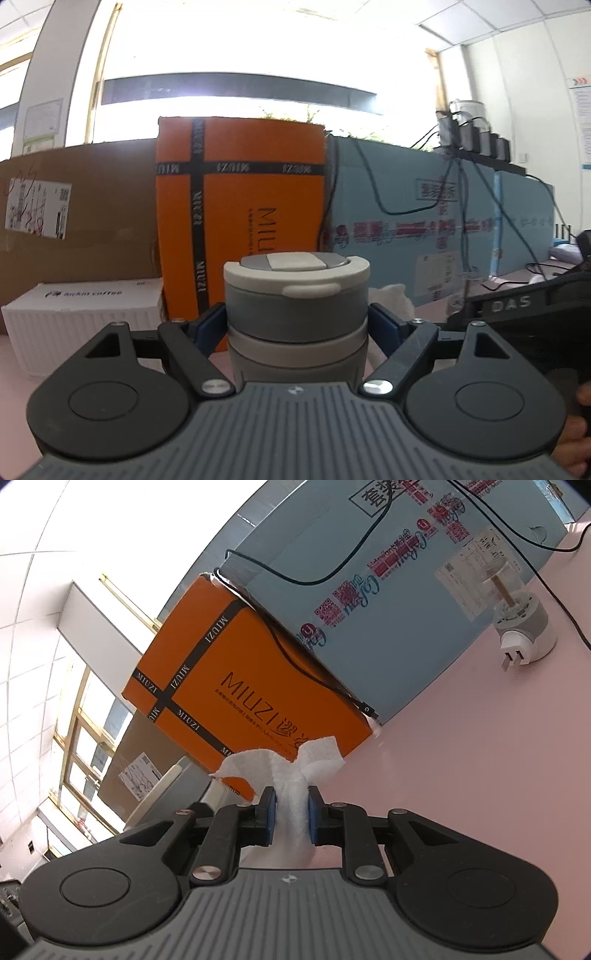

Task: Clean container

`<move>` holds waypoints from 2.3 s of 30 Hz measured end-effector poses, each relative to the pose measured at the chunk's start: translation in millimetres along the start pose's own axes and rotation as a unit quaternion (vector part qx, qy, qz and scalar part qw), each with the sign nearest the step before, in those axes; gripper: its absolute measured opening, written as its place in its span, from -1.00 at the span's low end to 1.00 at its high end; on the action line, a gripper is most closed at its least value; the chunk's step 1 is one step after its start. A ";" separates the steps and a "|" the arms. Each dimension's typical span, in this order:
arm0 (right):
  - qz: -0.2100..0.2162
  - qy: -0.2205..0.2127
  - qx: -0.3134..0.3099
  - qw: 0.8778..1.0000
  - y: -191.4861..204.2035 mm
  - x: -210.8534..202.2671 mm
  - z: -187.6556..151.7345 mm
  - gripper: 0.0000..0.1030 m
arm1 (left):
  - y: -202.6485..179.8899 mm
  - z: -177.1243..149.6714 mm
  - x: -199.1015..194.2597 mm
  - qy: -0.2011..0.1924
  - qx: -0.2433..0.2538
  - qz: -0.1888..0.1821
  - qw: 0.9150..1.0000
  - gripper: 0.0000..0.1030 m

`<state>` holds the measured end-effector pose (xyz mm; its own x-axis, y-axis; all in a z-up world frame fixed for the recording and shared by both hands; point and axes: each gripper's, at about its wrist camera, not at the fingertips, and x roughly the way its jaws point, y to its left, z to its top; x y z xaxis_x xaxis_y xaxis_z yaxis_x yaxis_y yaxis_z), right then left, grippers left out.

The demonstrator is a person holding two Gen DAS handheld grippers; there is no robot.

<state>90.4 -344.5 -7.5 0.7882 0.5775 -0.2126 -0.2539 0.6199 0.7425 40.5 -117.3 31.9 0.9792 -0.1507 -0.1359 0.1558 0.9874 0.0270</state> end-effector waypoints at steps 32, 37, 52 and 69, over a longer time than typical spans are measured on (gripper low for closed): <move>0.133 -0.003 0.040 0.990 6.9 -20.6 -10.9 -0.65 | 18.1 16.2 -32.8 -0.036 -0.053 0.032 0.997 1.00; 0.118 0.004 0.028 0.993 9.8 -20.8 -13.0 -0.61 | 21.3 14.2 -32.7 -0.036 -0.063 0.036 0.997 1.00; 0.026 0.044 -0.122 0.991 34.1 -21.1 -29.2 -0.73 | 21.3 18.0 -29.3 -0.021 -0.060 0.045 0.997 1.00; -0.066 0.106 -0.336 0.933 97.4 -15.9 -39.3 -0.73 | 21.8 32.2 -19.6 0.016 -0.038 0.050 0.998 1.00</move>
<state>31.1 -272.5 43.2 0.7266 0.5212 -0.4476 -0.5138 0.8448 0.1497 28.9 -94.3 67.0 0.9845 -0.0517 -0.1675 0.0468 0.9984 -0.0328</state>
